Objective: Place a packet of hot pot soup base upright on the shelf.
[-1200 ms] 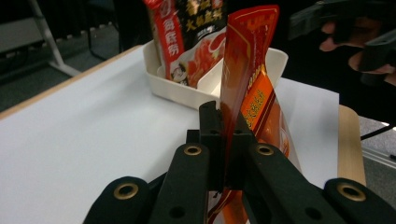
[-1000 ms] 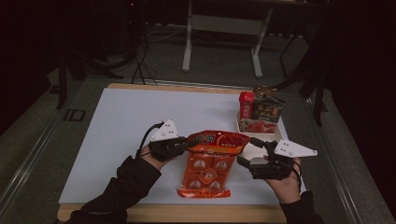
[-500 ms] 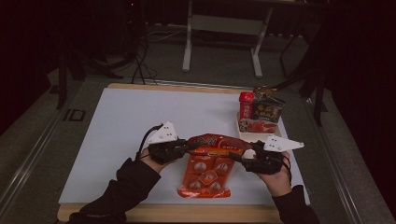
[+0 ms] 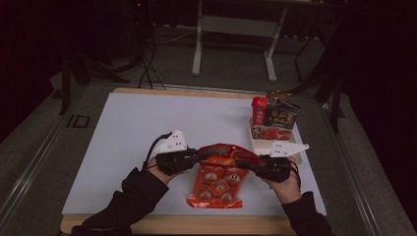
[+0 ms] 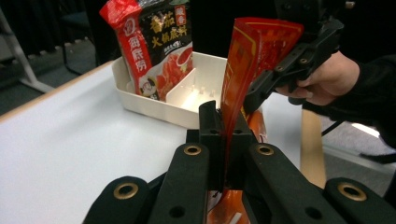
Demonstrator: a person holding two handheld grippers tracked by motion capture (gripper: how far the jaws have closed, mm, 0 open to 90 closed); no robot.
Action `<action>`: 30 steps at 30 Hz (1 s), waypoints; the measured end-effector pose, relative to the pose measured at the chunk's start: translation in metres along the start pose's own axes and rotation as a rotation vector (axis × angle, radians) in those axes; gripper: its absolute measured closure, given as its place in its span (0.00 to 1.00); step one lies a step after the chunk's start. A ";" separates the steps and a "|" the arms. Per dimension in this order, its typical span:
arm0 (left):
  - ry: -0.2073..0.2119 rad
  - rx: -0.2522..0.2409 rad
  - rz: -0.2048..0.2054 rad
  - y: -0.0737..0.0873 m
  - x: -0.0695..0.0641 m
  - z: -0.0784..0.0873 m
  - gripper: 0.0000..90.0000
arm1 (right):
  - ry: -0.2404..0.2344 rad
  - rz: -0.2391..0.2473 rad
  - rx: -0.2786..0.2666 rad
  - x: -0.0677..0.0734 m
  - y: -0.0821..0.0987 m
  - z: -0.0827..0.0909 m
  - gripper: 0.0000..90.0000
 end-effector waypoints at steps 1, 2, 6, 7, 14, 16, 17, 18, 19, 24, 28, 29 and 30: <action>0.000 -0.003 0.004 0.000 0.001 0.000 0.99 | 0.007 0.006 0.011 0.002 0.000 -0.001 1.00; 0.007 -0.005 0.010 0.001 0.001 0.001 0.99 | 0.004 0.001 0.017 0.004 -0.001 0.000 1.00; 0.042 -0.006 0.034 0.000 0.003 0.005 0.98 | -0.013 -0.012 0.035 0.012 -0.006 0.003 1.00; 0.051 -0.007 0.039 -0.001 0.003 0.006 0.98 | -0.018 -0.008 0.037 0.015 -0.007 0.003 1.00; 0.047 -0.010 0.032 -0.003 0.003 0.012 0.86 | -0.053 -0.010 0.053 0.032 -0.019 0.008 1.00; 0.044 -0.015 0.034 -0.002 0.003 0.011 0.85 | -0.051 -0.003 0.057 0.034 -0.020 0.008 1.00; 0.043 -0.018 0.037 -0.002 0.003 0.012 0.81 | -0.053 0.002 0.066 0.036 -0.020 0.008 1.00; 0.050 -0.025 0.041 -0.003 0.003 0.013 0.80 | -0.056 0.001 0.065 0.036 -0.021 0.008 1.00; 0.053 -0.030 0.044 -0.003 0.003 0.013 0.79 | -0.060 0.003 0.066 0.037 -0.022 0.008 1.00; 0.029 -0.010 0.038 -0.002 0.003 0.013 0.56 | -0.071 0.028 0.069 0.043 -0.030 0.011 1.00; 0.011 -0.016 0.051 -0.002 0.003 0.015 0.36 | -0.055 0.050 0.080 0.045 -0.038 0.013 1.00; 0.011 -0.014 0.060 -0.001 0.003 0.015 0.32 | -0.054 0.052 0.081 0.046 -0.039 0.013 1.00; 0.028 -0.015 0.055 -0.001 0.002 0.016 0.25 | -0.052 0.056 0.082 0.046 -0.041 0.014 1.00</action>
Point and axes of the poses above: each handheld gripper's, and its own axes: z roughly backward along the jaws, y roughly out of its underside, x roughly to its left, the point moved 9 cm from there along -z, roughly forward along the jaws, and after that the axes turned 12 degrees about -z, right-handed, at the moved point
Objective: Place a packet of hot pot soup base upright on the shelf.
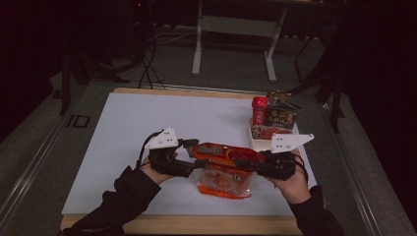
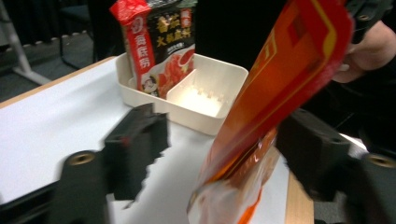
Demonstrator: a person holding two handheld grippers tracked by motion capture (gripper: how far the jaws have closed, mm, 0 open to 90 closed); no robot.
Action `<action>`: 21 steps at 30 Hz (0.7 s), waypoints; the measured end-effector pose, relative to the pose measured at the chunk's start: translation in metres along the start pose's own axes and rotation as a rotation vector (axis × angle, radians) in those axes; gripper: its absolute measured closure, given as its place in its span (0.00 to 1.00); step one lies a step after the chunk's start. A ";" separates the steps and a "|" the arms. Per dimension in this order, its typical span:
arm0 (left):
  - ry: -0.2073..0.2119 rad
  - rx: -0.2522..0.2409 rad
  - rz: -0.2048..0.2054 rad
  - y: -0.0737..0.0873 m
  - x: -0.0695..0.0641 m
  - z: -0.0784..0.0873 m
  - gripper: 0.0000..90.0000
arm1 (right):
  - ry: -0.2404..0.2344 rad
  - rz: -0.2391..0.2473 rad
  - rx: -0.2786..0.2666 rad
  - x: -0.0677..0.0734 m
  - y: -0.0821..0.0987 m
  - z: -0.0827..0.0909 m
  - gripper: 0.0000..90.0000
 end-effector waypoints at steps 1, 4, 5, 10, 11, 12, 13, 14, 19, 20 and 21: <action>-0.012 0.007 0.005 0.001 0.001 0.001 0.21 | 0.008 0.002 -0.005 -0.001 -0.002 0.001 1.00; -0.021 0.005 0.027 0.004 0.002 0.003 0.19 | 0.008 0.006 -0.018 -0.001 -0.008 0.004 1.00; -0.021 0.005 0.027 0.004 0.002 0.003 0.16 | 0.008 0.006 -0.018 -0.001 -0.008 0.004 1.00; -0.041 0.034 0.047 0.015 0.003 0.002 0.06 | 0.027 0.016 -0.036 -0.004 -0.023 0.011 1.00; -0.033 0.032 0.052 0.017 0.003 0.002 0.03 | 0.030 0.016 -0.037 -0.005 -0.025 0.012 1.00; -0.036 0.035 0.052 0.020 0.003 0.002 0.03 | 0.040 0.024 -0.038 -0.006 -0.027 0.013 1.00; -0.041 0.041 0.047 0.023 0.003 0.002 0.03 | 0.047 0.023 -0.041 -0.007 -0.030 0.014 1.00; -0.049 0.040 0.050 0.025 0.003 0.003 0.03 | 0.050 0.021 -0.047 -0.008 -0.032 0.015 1.00; -0.078 0.055 0.086 0.041 0.008 0.008 0.03 | 0.081 0.022 -0.075 -0.014 -0.044 0.024 1.00; -0.079 0.058 0.091 0.044 0.008 0.009 0.03 | 0.083 0.022 -0.085 -0.015 -0.047 0.026 1.00; -0.076 0.063 0.097 0.047 0.007 0.009 0.03 | 0.086 0.023 -0.095 -0.016 -0.051 0.028 1.00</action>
Point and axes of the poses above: each handheld gripper's, and its own axes: z roughly backward along the jaws, y roughly out of its underside, x roughly to its left, the point moved 9 cm from there along -z, roughly forward along the jaws, and after that the axes turned 12 degrees about -z, right-handed, at the moved point
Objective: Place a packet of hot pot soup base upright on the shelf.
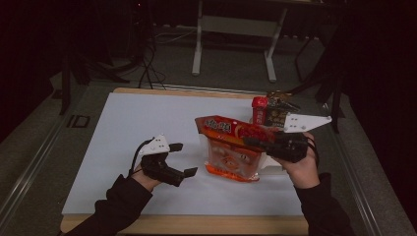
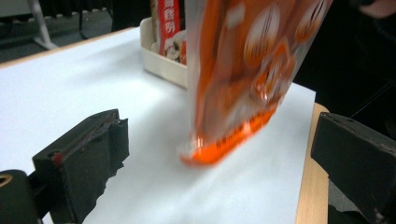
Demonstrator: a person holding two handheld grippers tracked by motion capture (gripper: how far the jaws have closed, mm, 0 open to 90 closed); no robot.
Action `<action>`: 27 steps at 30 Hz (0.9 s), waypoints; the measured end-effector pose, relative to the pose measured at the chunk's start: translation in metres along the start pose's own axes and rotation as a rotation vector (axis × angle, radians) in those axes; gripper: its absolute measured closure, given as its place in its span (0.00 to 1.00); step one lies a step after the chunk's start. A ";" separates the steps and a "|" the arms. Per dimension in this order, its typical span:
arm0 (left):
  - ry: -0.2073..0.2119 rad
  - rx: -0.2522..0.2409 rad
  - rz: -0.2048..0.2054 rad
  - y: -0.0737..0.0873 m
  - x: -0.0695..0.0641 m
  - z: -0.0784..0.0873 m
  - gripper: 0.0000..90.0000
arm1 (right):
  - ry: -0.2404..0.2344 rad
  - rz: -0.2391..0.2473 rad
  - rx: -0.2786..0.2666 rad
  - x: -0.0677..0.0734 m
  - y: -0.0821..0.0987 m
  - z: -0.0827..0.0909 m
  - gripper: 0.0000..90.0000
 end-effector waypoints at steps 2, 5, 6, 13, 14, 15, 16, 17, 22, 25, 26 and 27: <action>0.002 0.009 -0.001 0.007 -0.002 0.000 0.03 | 0.004 -0.001 -0.016 -0.002 -0.007 0.004 1.00; 0.006 0.011 0.013 0.015 -0.005 -0.002 0.03 | 0.019 0.007 -0.038 -0.005 -0.018 0.011 1.00; 0.005 0.009 0.010 0.017 -0.006 -0.003 0.03 | 0.023 0.006 -0.048 -0.006 -0.022 0.014 1.00; 0.003 0.021 0.005 0.032 -0.013 -0.005 0.03 | 0.066 0.012 -0.091 -0.016 -0.041 0.031 1.00; 0.006 0.026 0.006 0.035 -0.014 -0.005 0.03 | 0.075 0.013 -0.093 -0.018 -0.043 0.033 1.00; 0.001 0.029 0.002 0.038 -0.014 -0.005 0.03 | 0.089 0.013 -0.102 -0.022 -0.047 0.038 1.00; -0.001 0.032 0.002 0.041 -0.015 -0.005 0.03 | 0.100 0.012 -0.110 -0.025 -0.050 0.041 1.00; -0.001 0.042 0.004 0.044 -0.015 -0.005 0.03 | 0.111 0.011 -0.118 -0.028 -0.053 0.045 1.00; 0.003 0.069 0.012 0.058 -0.019 -0.005 0.03 | 0.148 0.012 -0.138 -0.041 -0.061 0.061 1.00; 0.012 0.084 0.026 0.068 -0.023 -0.006 0.03 | 0.169 0.006 -0.146 -0.052 -0.063 0.072 1.00; 0.012 0.084 0.026 0.068 -0.023 -0.006 0.03 | 0.169 0.006 -0.146 -0.052 -0.063 0.072 1.00; 0.020 0.077 0.038 0.070 -0.024 -0.007 0.03 | 0.177 0.003 -0.150 -0.056 -0.062 0.076 1.00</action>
Point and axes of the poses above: each handheld gripper's, and its own axes: z roughly backward along the jaws, y roughly out of its underside, x roughly to its left, the point moved 9 cm from there along -z, roughly forward along the jaws, and after that the axes turned 12 degrees about -z, right-handed, at the moved point
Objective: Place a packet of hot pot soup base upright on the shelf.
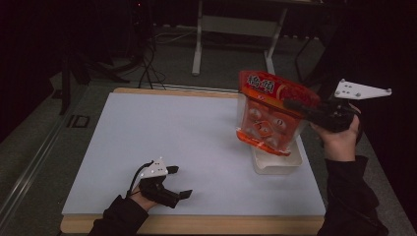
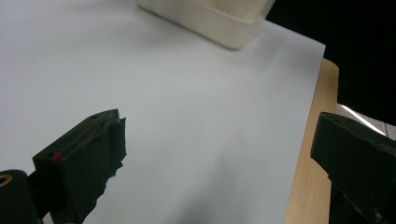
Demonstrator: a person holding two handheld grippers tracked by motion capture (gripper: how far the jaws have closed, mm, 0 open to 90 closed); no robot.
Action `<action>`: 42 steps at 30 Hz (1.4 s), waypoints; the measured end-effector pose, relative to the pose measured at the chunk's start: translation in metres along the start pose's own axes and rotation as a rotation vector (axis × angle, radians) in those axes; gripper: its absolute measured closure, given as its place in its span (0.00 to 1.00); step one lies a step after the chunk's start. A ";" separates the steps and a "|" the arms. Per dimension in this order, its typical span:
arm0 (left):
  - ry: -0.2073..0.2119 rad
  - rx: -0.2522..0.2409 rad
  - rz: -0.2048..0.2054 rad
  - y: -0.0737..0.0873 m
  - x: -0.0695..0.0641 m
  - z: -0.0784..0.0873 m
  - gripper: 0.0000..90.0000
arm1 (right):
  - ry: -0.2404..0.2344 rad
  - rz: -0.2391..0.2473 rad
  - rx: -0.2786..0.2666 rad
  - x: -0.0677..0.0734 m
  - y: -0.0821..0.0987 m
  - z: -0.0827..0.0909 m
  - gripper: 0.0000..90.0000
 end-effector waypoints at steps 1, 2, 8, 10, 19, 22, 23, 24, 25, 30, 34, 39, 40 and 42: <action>-0.004 0.005 -0.002 0.001 0.000 0.000 0.03 | 0.011 -0.011 -0.004 -0.009 0.001 0.005 1.00; -0.005 0.006 -0.006 0.001 0.000 -0.001 0.03 | 0.021 -0.017 -0.009 -0.013 0.002 0.008 1.00; -0.015 -0.001 0.000 0.001 0.003 -0.002 0.03 | 0.037 -0.052 0.000 -0.034 0.013 0.017 1.00; -0.029 0.005 0.005 0.002 0.005 -0.002 0.03 | 0.049 -0.056 0.012 -0.040 0.019 0.018 1.00; -0.038 -0.001 0.026 0.003 0.010 -0.001 0.03 | 0.092 -0.082 0.027 -0.060 0.038 0.023 1.00; -0.039 -0.004 0.027 0.003 0.011 -0.001 0.03 | 0.101 -0.092 0.033 -0.065 0.042 0.023 1.00; -0.041 -0.004 0.029 0.003 0.011 0.000 0.03 | 0.105 -0.094 0.036 -0.066 0.044 0.022 1.00; -0.042 -0.003 0.031 0.004 0.011 0.000 0.03 | 0.104 -0.098 0.040 -0.068 0.046 0.022 1.00; -0.038 -0.002 0.029 0.004 0.011 0.000 0.03 | 0.110 -0.100 0.043 -0.069 0.048 0.021 1.00; -0.036 0.003 0.034 0.006 0.012 -0.001 0.03 | 0.106 -0.117 0.048 -0.072 0.056 0.016 1.00; -0.032 0.009 0.035 0.008 0.011 -0.002 0.03 | 0.085 -0.140 0.046 -0.073 0.063 0.009 1.00; -0.031 0.005 0.040 0.007 0.011 -0.002 0.03 | 0.078 -0.172 0.032 -0.078 0.071 0.007 1.00; -0.031 0.006 0.041 0.007 0.011 -0.002 0.03 | 0.078 -0.175 0.027 -0.079 0.072 0.008 1.00; -0.029 0.009 0.039 0.008 0.011 -0.003 0.03 | 0.079 -0.185 0.029 -0.081 0.076 0.010 1.00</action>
Point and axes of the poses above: each handheld gripper's, and its own axes: z roughly backward along the jaws, y roughly out of its underside, x roughly to its left, the point moved 9 cm from there along -z, roughly forward along the jaws, and after that the axes turned 12 degrees about -z, right-handed, at the moved point
